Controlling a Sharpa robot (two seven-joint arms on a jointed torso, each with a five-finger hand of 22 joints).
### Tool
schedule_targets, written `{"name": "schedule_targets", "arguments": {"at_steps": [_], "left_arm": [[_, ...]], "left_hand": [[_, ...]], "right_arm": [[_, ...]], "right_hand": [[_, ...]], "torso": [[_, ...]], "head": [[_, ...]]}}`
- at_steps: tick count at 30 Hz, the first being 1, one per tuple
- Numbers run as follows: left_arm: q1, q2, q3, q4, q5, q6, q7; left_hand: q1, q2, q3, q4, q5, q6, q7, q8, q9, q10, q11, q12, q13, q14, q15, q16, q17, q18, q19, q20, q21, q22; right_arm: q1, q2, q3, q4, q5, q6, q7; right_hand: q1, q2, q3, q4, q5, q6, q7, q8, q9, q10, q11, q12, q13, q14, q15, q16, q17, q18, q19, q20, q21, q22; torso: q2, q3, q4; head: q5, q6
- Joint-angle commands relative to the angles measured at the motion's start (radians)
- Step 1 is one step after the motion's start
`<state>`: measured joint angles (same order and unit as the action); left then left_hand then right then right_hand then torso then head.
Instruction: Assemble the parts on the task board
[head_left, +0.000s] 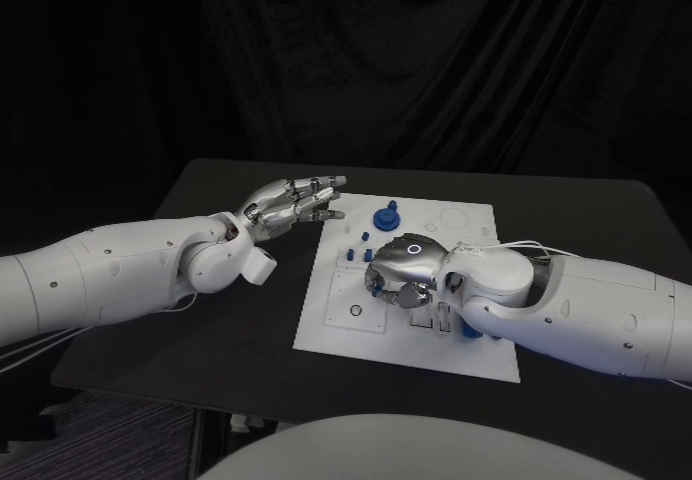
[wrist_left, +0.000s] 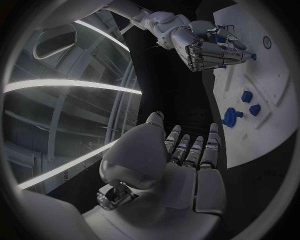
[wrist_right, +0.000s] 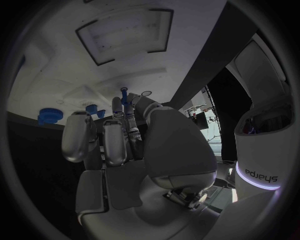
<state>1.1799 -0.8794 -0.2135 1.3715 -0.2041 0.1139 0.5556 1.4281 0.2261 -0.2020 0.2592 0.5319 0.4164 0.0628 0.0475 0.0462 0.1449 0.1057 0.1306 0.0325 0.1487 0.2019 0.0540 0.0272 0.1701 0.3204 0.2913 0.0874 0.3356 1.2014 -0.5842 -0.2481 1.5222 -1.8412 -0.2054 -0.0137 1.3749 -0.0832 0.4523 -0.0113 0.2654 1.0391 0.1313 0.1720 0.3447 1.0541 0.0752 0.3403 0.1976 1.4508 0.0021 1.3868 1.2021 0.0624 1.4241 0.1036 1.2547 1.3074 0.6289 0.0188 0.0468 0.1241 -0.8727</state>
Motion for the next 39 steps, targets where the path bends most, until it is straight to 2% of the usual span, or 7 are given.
{"name": "schedule_targets", "arguments": {"at_steps": [1,24,28,32,33,35,39], "left_arm": [[-0.003,0.002,0.001,0.001,-0.001,0.015,0.010],[-0.006,0.004,0.001,-0.002,-0.001,0.021,0.007],[-0.006,0.004,0.001,-0.003,-0.001,0.021,0.006],[-0.007,0.004,0.001,-0.004,-0.001,0.022,0.006],[-0.007,0.004,0.001,-0.004,-0.001,0.022,0.006],[-0.007,0.004,0.001,-0.004,-0.001,0.022,0.005],[-0.007,0.003,0.001,-0.004,-0.001,0.023,0.003]], "left_hand": [[0.007,0.003,0.001,-0.003,0.003,-0.005,0.001,0.003,0.000,-0.004,0.000,0.005,0.001,0.006,0.004,0.006,0.001,-0.011,0.003,-0.001,0.004,-0.001],[0.007,0.003,0.001,-0.003,0.003,-0.002,0.003,0.004,0.001,-0.005,-0.001,0.005,0.001,0.006,0.004,0.006,0.001,-0.012,0.003,-0.001,0.004,-0.002],[0.007,0.003,0.001,-0.003,0.003,-0.002,0.003,0.004,0.001,-0.005,-0.001,0.005,0.001,0.006,0.004,0.006,0.001,-0.012,0.003,-0.001,0.004,-0.002],[0.008,0.004,0.001,-0.002,0.003,0.001,0.006,0.004,0.001,-0.006,-0.002,0.005,0.001,0.006,0.005,0.006,0.001,-0.012,0.003,-0.002,0.004,-0.002],[0.008,0.004,0.001,-0.002,0.003,0.001,0.006,0.004,0.001,-0.006,-0.002,0.005,0.001,0.006,0.005,0.006,0.001,-0.012,0.003,-0.002,0.004,-0.002],[0.008,0.004,0.001,-0.002,0.003,0.001,0.006,0.004,0.001,-0.006,-0.002,0.005,0.001,0.006,0.005,0.006,0.001,-0.012,0.003,-0.002,0.004,-0.002],[0.009,0.005,0.002,-0.003,0.003,0.006,0.010,0.006,0.002,-0.006,-0.004,0.005,0.001,0.005,0.005,0.006,0.001,-0.013,0.005,-0.002,0.004,-0.002]], "right_arm": [[-0.004,0.002,0.001,-0.003,-0.009,0.011,-0.002],[-0.011,0.016,0.001,-0.020,-0.009,0.027,-0.005],[-0.011,0.018,0.001,-0.021,-0.009,0.029,-0.004],[-0.011,0.019,0.001,-0.023,-0.009,0.039,-0.007],[-0.011,0.019,0.001,-0.023,-0.009,0.043,-0.008],[-0.011,0.019,0.001,-0.024,-0.009,0.050,-0.012],[-0.011,0.018,0.001,-0.026,-0.009,0.060,-0.018]], "right_hand": [[0.008,0.002,-0.008,0.000,0.002,0.001,0.002,0.000,0.001,0.005,-0.001,-0.004,-0.001,0.007,-0.003,0.001,-0.001,0.008,0.004,0.002,0.002,0.171],[0.006,0.001,-0.009,0.000,0.002,-0.005,0.004,-0.005,0.001,0.003,0.001,-0.008,-0.003,0.005,-0.002,-0.001,-0.005,0.008,0.003,0.002,0.000,0.170],[0.000,0.001,-0.012,0.004,-0.007,-0.019,0.007,-0.015,0.000,-0.005,0.005,-0.017,-0.008,0.004,0.001,-0.002,-0.008,0.008,0.001,0.004,-0.003,0.170],[-0.009,0.000,-0.014,0.010,-0.020,-0.039,0.010,-0.030,-0.006,-0.018,0.009,-0.029,-0.013,0.003,0.005,-0.003,-0.010,0.008,0.000,0.006,-0.005,0.169],[-0.029,-0.007,-0.020,0.025,-0.050,-0.088,0.010,-0.060,-0.019,-0.051,0.015,-0.049,-0.022,0.000,0.009,-0.006,-0.016,0.010,-0.004,0.009,-0.013,0.167],[-0.046,-0.018,-0.028,0.041,-0.078,-0.130,0.000,-0.088,-0.035,-0.092,0.024,-0.068,-0.031,-0.010,0.012,-0.016,-0.035,0.015,-0.017,0.014,-0.038,0.159],[-0.072,-0.026,-0.056,0.065,-0.081,-0.163,-0.017,-0.105,-0.050,-0.120,0.031,-0.071,-0.031,-0.023,0.017,-0.026,-0.054,0.021,-0.033,0.018,-0.069,0.151]], "torso": [[0.000,0.0003,0.0003],[0.000,0.0002,0.0001],[0.000,0.0005,-0.0005],[-0.001,0.0003,-0.0004],[-0.001,0.0003,-0.0004],[0.000,0.0004,-0.0002],[0.000,0.0004,-0.0001]], "head": [[-0.001,0.000],[0.002,0.000],[0.002,0.000],[0.001,0.000],[0.001,0.000],[0.002,0.000],[0.001,0.000]]}}
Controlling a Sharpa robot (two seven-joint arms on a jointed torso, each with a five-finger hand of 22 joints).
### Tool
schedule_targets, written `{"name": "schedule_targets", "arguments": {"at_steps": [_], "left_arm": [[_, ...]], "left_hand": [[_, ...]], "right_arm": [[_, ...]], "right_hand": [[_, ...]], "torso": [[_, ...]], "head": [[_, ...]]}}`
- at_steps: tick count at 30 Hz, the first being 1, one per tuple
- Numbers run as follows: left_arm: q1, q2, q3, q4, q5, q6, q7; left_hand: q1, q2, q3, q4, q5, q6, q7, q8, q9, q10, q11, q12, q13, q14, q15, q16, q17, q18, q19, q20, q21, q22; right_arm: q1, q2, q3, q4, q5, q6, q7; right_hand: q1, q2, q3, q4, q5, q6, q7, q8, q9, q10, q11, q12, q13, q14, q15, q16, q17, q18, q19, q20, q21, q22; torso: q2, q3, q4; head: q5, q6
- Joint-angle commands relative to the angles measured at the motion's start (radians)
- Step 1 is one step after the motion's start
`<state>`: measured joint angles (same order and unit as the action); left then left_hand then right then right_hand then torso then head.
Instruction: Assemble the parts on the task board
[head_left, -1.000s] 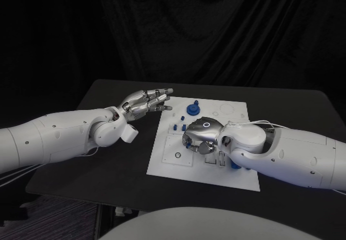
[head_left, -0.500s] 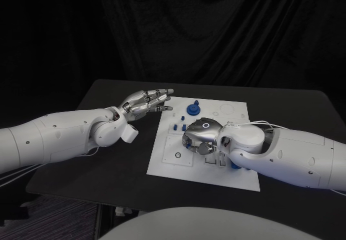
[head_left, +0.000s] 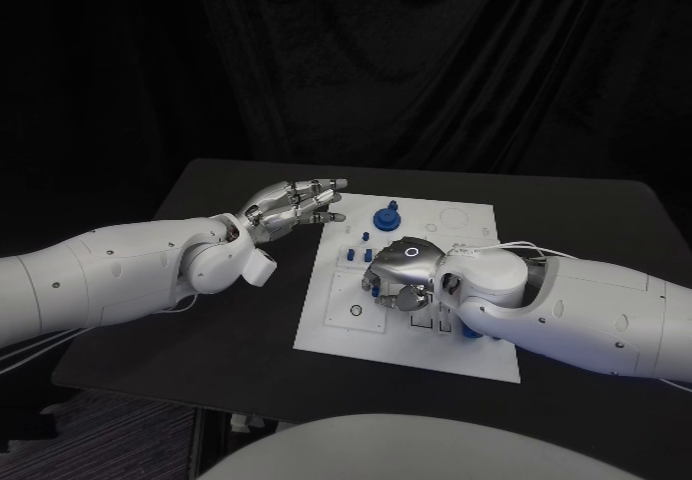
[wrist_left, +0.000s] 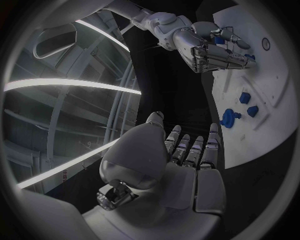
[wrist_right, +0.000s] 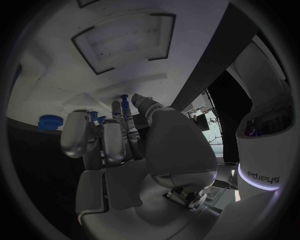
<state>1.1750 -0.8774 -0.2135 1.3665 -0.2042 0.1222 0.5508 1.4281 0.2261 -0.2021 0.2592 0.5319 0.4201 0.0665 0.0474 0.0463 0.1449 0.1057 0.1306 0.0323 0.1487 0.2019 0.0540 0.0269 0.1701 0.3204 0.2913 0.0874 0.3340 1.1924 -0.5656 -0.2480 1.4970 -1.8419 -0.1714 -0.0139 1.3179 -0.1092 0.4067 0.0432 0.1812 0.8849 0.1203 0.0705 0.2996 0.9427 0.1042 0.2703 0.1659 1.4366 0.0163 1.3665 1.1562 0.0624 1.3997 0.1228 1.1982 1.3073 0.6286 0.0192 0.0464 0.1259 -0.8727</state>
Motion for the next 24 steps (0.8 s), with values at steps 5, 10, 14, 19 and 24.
{"name": "schedule_targets", "arguments": {"at_steps": [5,10,14,19,24], "left_arm": [[-0.003,0.001,0.001,0.000,-0.001,0.016,0.006],[-0.003,0.001,0.001,-0.001,-0.001,0.016,0.005],[-0.004,-0.002,0.001,0.001,-0.001,0.016,0.005],[-0.004,-0.007,0.001,0.003,-0.001,0.014,0.005],[-0.005,-0.012,0.001,0.004,-0.001,0.011,0.004]], "left_hand": [[0.010,0.005,0.002,-0.003,0.004,0.006,0.012,0.007,0.002,-0.007,-0.007,0.005,0.001,0.005,0.005,0.007,0.001,-0.013,0.010,-0.002,0.006,0.002],[0.010,0.005,0.002,-0.003,0.004,0.006,0.012,0.007,0.002,-0.007,-0.007,0.005,0.001,0.005,0.005,0.007,0.001,-0.013,0.010,-0.002,0.006,0.002],[0.011,0.005,0.003,-0.004,0.005,0.008,0.014,0.007,0.003,-0.008,-0.008,0.005,0.001,0.005,0.005,0.007,0.001,-0.013,0.009,-0.002,0.006,0.001],[0.011,0.005,0.003,-0.004,0.005,0.008,0.014,0.007,0.003,-0.008,-0.008,0.005,0.001,0.005,0.005,0.007,0.001,-0.013,0.009,-0.002,0.006,0.001],[0.012,0.005,0.003,-0.004,0.005,0.011,0.015,0.008,0.003,-0.008,-0.008,0.005,0.001,0.005,0.005,0.007,0.001,-0.013,0.012,-0.002,0.007,0.002]], "right_arm": [[-0.002,-0.002,0.001,-0.001,-0.008,0.024,-0.019],[-0.002,-0.007,0.001,0.000,-0.008,-0.011,-0.015],[-0.002,-0.021,0.001,0.008,-0.008,-0.069,-0.011],[0.015,-0.058,0.001,0.035,0.002,-0.130,-0.010],[0.055,-0.108,0.001,0.073,0.030,-0.157,-0.016]], "right_hand": [[-0.023,0.000,-0.037,0.021,-0.009,-0.027,-0.020,-0.006,-0.015,-0.028,0.004,0.002,0.004,-0.015,0.003,-0.008,-0.014,0.023,-0.015,0.001,-0.023,0.149],[-0.025,0.002,-0.066,0.031,-0.031,-0.060,-0.030,-0.007,-0.029,-0.049,0.006,0.010,0.010,-0.016,0.000,-0.006,-0.015,0.023,-0.015,0.000,-0.026,0.149],[-0.016,0.008,-0.086,0.034,-0.033,-0.072,-0.036,-0.003,-0.036,-0.090,0.010,0.012,0.013,-0.020,-0.002,-0.009,-0.022,0.025,-0.019,-0.002,-0.036,0.147],[-0.007,0.014,-0.101,0.036,-0.028,-0.074,-0.040,-0.001,-0.041,-0.128,0.013,0.019,0.016,-0.031,-0.003,-0.017,-0.037,0.029,-0.030,-0.004,-0.060,0.141],[0.008,0.022,-0.106,0.033,-0.008,-0.074,-0.030,0.000,-0.045,-0.139,0.014,0.035,0.022,-0.031,-0.002,-0.014,-0.034,0.028,-0.030,-0.003,-0.059,0.142]], "torso": [[-0.001,-0.0002,-0.0007],[0.000,0.0003,-0.0006],[0.000,-0.0001,-0.0009],[0.000,-0.0005,-0.0009],[0.001,-0.0007,-0.0010]], "head": [[-0.001,0.000],[-0.002,0.000],[-0.001,0.000],[0.002,0.000],[0.002,0.000]]}}
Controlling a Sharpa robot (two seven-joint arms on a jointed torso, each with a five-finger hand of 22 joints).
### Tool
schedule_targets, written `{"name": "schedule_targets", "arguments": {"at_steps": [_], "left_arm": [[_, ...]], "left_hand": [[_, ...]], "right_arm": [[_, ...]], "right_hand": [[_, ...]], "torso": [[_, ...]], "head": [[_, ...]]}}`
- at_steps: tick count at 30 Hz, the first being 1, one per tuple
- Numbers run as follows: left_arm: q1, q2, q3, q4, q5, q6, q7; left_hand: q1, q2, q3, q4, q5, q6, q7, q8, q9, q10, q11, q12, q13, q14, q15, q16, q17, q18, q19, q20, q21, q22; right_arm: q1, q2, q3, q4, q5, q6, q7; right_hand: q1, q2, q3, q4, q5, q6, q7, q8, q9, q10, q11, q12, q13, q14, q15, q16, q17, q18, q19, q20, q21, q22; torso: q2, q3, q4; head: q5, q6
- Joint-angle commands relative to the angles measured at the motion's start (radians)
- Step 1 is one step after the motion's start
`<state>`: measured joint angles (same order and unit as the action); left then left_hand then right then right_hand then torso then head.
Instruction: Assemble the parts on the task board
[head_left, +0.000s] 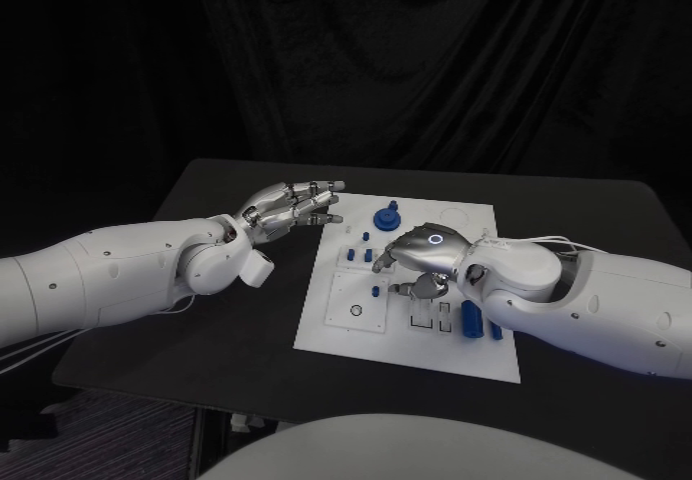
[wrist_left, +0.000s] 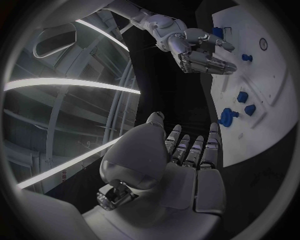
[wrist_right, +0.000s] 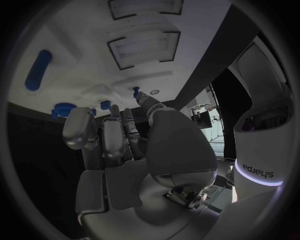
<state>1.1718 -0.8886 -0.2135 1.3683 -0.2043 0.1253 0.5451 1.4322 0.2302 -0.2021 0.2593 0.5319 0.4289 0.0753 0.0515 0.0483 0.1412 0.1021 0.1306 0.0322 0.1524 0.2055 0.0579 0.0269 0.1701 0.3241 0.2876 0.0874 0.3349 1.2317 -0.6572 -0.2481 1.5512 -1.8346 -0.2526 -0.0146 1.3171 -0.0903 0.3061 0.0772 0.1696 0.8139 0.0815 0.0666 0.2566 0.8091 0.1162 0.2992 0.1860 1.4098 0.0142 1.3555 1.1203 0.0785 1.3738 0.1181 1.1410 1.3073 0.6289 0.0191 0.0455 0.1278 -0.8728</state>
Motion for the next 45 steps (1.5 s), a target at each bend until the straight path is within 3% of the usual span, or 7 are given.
{"name": "schedule_targets", "arguments": {"at_steps": [1,10,18,26,39,42,45], "left_arm": [[-0.001,-0.001,0.001,0.002,-0.001,0.008,0.009],[-0.002,0.000,0.001,0.000,-0.001,0.009,0.010],[-0.002,0.000,0.001,-0.002,-0.001,0.009,0.010],[-0.006,0.002,0.001,-0.006,-0.001,0.008,0.018],[-0.016,-0.002,0.001,-0.007,-0.001,-0.006,0.036],[-0.017,-0.004,0.001,-0.006,-0.001,-0.014,0.043],[-0.017,-0.004,0.001,-0.007,-0.001,-0.024,0.050]], "left_hand": [[0.008,0.001,0.003,-0.004,0.005,0.002,0.007,0.004,0.001,-0.004,-0.004,0.005,0.001,0.002,0.002,0.003,0.001,-0.013,0.008,0.001,0.007,0.001],[0.008,0.001,0.003,-0.005,0.006,0.003,0.008,0.004,0.001,-0.004,-0.005,0.006,0.001,0.002,0.002,0.004,0.002,-0.013,0.009,0.001,0.007,0.001],[0.008,0.001,0.003,-0.005,0.006,0.003,0.008,0.004,0.001,-0.004,-0.005,0.006,0.001,0.002,0.002,0.004,0.002,-0.013,0.009,0.001,0.007,0.001],[0.010,0.000,0.003,-0.006,0.007,0.004,0.008,0.005,0.001,-0.004,-0.004,0.006,0.001,0.001,0.002,0.003,0.001,-0.014,0.008,0.001,0.007,-0.001],[0.013,-0.003,0.002,-0.009,0.011,0.002,0.003,0.005,0.001,-0.004,0.001,0.008,0.001,-0.014,-0.009,-0.001,-0.001,-0.014,-0.025,-0.002,-0.007,-0.030],[0.014,-0.006,-0.001,-0.011,0.011,0.004,0.001,0.006,0.001,-0.004,0.010,0.012,0.001,-0.038,-0.030,-0.008,-0.003,-0.004,-0.107,-0.013,-0.041,-0.100],[0.014,-0.008,-0.004,-0.012,0.011,0.005,-0.001,0.006,0.001,-0.004,0.016,0.015,0.001,-0.063,-0.050,-0.016,-0.007,0.005,-0.119,-0.026,-0.039,-0.108]], "right_arm": [[0.025,-0.027,0.001,0.025,0.026,-0.079,-0.018],[0.059,-0.090,0.001,0.061,0.035,-0.078,-0.037],[0.064,-0.155,0.001,0.066,0.036,0.014,-0.083],[0.063,-0.209,0.001,0.059,0.036,0.076,-0.123],[0.062,-0.224,0.001,0.023,0.036,0.073,-0.125],[0.059,-0.216,0.001,0.012,0.036,0.071,-0.116],[0.055,-0.204,0.001,-0.001,0.036,0.070,-0.105]], "right_hand": [[0.010,0.003,-0.007,-0.001,0.005,-0.005,0.013,0.003,-0.003,-0.007,0.001,0.008,0.002,-0.005,0.000,-0.003,0.001,0.012,-0.004,0.002,-0.002,0.143],[0.020,0.010,-0.017,0.008,0.007,0.019,0.027,0.013,-0.007,0.047,-0.012,0.069,0.022,0.001,-0.005,0.004,0.009,0.009,0.006,-0.002,0.011,0.147],[0.009,0.003,-0.037,0.030,-0.007,0.005,0.046,0.001,-0.031,0.026,-0.008,0.055,0.008,0.025,-0.001,0.024,0.042,-0.001,0.036,0.000,0.063,0.162],[-0.007,0.002,-0.076,0.058,-0.047,-0.002,0.023,0.001,-0.064,-0.016,0.003,0.005,-0.032,0.028,0.000,0.022,0.036,0.000,0.039,0.001,0.058,0.160],[0.004,0.013,-0.092,0.071,-0.039,0.019,0.014,0.008,-0.081,0.028,-0.003,0.009,-0.047,0.033,0.001,0.024,0.040,-0.001,0.045,0.002,0.065,0.162],[0.014,0.018,-0.090,0.066,-0.025,0.023,0.009,0.009,-0.084,0.042,-0.005,0.010,-0.049,0.034,-0.001,0.025,0.041,-0.002,0.046,0.001,0.067,0.163],[0.020,0.021,-0.089,0.063,-0.016,0.028,0.011,0.010,-0.086,0.055,-0.007,0.012,-0.051,0.035,-0.003,0.027,0.044,-0.003,0.049,0.000,0.072,0.164]], "torso": [[0.000,-0.0007,-0.0002],[0.001,0.0009,0.0013],[0.000,0.0004,0.0017],[-0.001,0.0000,-0.0010],[0.000,0.0008,0.0038],[0.000,0.0004,0.0031],[0.000,0.0001,0.0019]], "head": [[-0.001,0.000],[-0.010,0.000],[-0.019,0.000],[-0.031,0.000],[-0.042,0.000],[-0.041,0.000],[-0.042,0.000]]}}
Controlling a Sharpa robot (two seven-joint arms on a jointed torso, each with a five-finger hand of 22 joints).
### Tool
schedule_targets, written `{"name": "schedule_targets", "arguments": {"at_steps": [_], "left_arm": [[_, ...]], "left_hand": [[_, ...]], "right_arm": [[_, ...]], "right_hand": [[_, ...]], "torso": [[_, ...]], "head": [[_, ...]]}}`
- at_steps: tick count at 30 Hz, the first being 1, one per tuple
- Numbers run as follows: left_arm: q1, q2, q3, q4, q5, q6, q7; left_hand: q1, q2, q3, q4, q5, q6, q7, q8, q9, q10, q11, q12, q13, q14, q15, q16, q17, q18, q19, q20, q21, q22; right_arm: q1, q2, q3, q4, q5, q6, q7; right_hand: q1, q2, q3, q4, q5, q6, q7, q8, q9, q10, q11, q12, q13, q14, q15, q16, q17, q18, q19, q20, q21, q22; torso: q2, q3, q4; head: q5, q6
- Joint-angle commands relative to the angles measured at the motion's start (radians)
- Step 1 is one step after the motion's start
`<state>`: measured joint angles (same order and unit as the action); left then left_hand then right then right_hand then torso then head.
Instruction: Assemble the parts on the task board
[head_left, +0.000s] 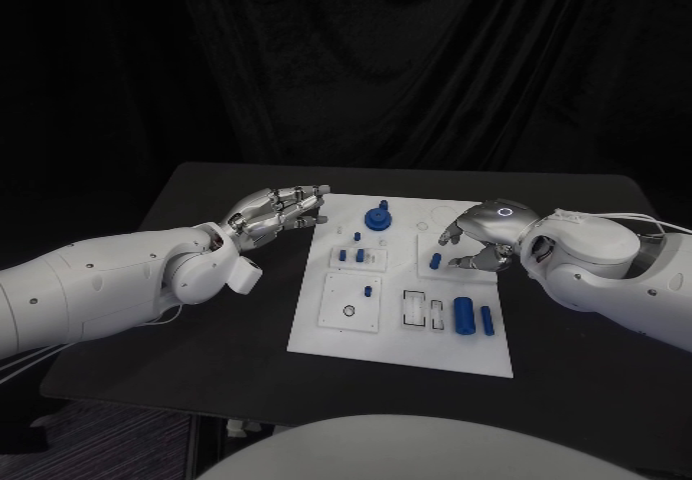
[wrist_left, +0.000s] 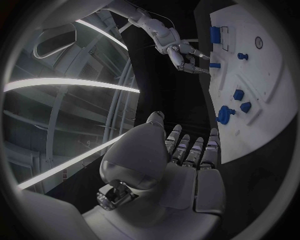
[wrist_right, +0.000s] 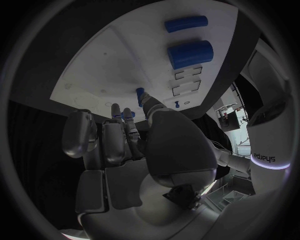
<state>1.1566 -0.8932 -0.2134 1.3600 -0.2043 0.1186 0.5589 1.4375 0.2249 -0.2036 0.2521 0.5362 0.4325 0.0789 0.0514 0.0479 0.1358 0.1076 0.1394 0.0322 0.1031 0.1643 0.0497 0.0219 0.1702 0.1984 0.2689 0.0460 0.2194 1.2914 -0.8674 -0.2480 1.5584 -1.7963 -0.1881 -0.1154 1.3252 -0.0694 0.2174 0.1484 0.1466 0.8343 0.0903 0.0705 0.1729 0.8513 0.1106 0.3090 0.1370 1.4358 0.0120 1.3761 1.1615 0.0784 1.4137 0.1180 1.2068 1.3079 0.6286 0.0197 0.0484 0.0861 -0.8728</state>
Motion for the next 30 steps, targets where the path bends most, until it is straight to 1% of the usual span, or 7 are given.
{"name": "schedule_targets", "arguments": {"at_steps": [1,5,7,11,16,20,30], "left_arm": [[-0.002,0.000,0.001,0.001,-0.001,-0.020,0.039],[-0.003,0.001,0.001,0.002,-0.001,-0.038,0.051],[-0.003,0.001,0.001,0.002,-0.001,-0.042,0.056],[-0.003,0.001,0.001,0.001,-0.001,-0.048,0.062],[-0.004,0.000,0.001,0.000,-0.001,-0.053,0.065],[-0.006,0.001,0.001,-0.002,-0.001,-0.054,0.067],[-0.008,0.001,0.001,-0.003,-0.001,-0.052,0.070]], "left_hand": [[0.009,-0.003,-0.003,-0.004,0.006,0.001,-0.004,0.006,0.001,0.001,0.013,0.007,0.002,-0.026,-0.019,-0.013,-0.003,0.007,-0.006,-0.014,0.001,-0.002],[0.008,-0.011,-0.011,0.004,0.006,-0.005,-0.011,0.005,0.001,-0.006,0.010,0.004,0.000,-0.089,-0.049,-0.042,-0.017,0.008,-0.095,-0.037,-0.011,-0.061],[0.007,-0.013,-0.013,0.006,0.006,-0.009,-0.014,0.004,0.000,-0.008,0.008,0.003,0.000,-0.095,-0.055,-0.045,-0.019,0.009,-0.098,-0.041,-0.010,-0.062],[0.005,-0.015,-0.017,0.012,0.005,-0.023,-0.026,0.001,-0.002,-0.017,-0.001,-0.005,-0.001,-0.103,-0.067,-0.050,-0.022,0.008,-0.153,-0.052,-0.026,-0.132],[0.004,-0.016,-0.019,0.013,0.005,-0.026,-0.027,0.000,-0.002,-0.021,-0.003,-0.007,-0.002,-0.103,-0.068,-0.050,-0.022,0.007,-0.162,-0.049,-0.029,-0.144],[0.004,-0.017,-0.020,0.014,0.005,-0.025,-0.025,0.001,-0.002,-0.023,-0.008,-0.008,-0.002,-0.103,-0.069,-0.050,-0.022,0.005,-0.165,-0.030,-0.029,-0.147],[0.004,-0.016,-0.020,0.016,0.007,-0.033,-0.030,-0.001,-0.003,-0.026,-0.009,-0.011,-0.003,-0.103,-0.068,-0.050,-0.022,0.008,-0.169,-0.036,-0.030,-0.152]], "right_arm": [[-0.007,0.010,0.001,-0.012,-0.002,0.004,0.001],[-0.019,0.027,0.001,-0.029,-0.001,0.001,0.021],[-0.022,0.033,0.001,-0.035,0.008,0.003,0.027],[-0.029,0.046,0.001,-0.049,0.028,0.006,0.038],[-0.032,0.056,0.001,-0.058,0.036,0.019,0.046],[-0.033,0.064,0.001,-0.063,0.038,0.022,0.051],[-0.034,0.077,0.001,-0.070,0.039,0.014,0.055]], "right_hand": [[0.015,0.002,0.001,-0.009,0.013,0.011,0.007,0.007,-0.004,0.026,-0.004,0.004,-0.003,0.013,-0.002,0.010,0.011,-0.005,0.014,-0.001,0.018,0.167],[0.018,0.005,0.004,-0.006,0.016,0.028,0.024,0.012,-0.009,0.079,-0.018,0.001,-0.010,0.025,-0.018,0.020,0.029,-0.009,0.027,-0.015,0.041,0.173],[0.016,0.003,0.003,-0.004,0.012,0.031,0.029,0.012,-0.010,0.084,-0.019,-0.002,-0.012,0.026,-0.019,0.019,0.028,-0.009,0.027,-0.016,0.041,0.173],[0.017,0.002,0.002,-0.003,0.007,0.028,0.044,0.009,-0.013,0.092,-0.020,-0.008,-0.015,0.027,-0.013,0.019,0.029,-0.010,0.027,-0.015,0.040,0.172],[0.019,0.001,0.003,-0.004,0.007,0.034,0.048,0.012,-0.013,0.096,-0.019,-0.011,-0.017,0.026,-0.010,0.018,0.027,-0.010,0.027,-0.013,0.039,0.172],[0.027,0.002,0.006,-0.007,0.012,0.038,0.048,0.013,-0.013,0.099,-0.018,-0.015,-0.019,0.026,-0.008,0.017,0.025,-0.010,0.026,-0.011,0.037,0.172],[0.058,0.004,0.034,-0.021,0.056,0.071,0.046,0.025,-0.009,0.121,-0.017,-0.040,-0.033,0.025,-0.007,0.015,0.023,-0.009,0.026,-0.007,0.036,0.172]], "torso": [[0.001,-0.0005,-0.0010],[0.001,-0.0011,-0.0003],[0.001,-0.0007,0.0003],[0.001,0.0003,-0.0006],[0.002,0.0000,0.0001],[0.001,-0.0007,-0.0013],[0.002,-0.0007,0.0001]], "head": [[-0.001,0.000],[-0.003,0.000],[-0.003,0.000],[0.001,0.000],[0.000,0.000],[0.000,0.000],[0.003,0.000]]}}
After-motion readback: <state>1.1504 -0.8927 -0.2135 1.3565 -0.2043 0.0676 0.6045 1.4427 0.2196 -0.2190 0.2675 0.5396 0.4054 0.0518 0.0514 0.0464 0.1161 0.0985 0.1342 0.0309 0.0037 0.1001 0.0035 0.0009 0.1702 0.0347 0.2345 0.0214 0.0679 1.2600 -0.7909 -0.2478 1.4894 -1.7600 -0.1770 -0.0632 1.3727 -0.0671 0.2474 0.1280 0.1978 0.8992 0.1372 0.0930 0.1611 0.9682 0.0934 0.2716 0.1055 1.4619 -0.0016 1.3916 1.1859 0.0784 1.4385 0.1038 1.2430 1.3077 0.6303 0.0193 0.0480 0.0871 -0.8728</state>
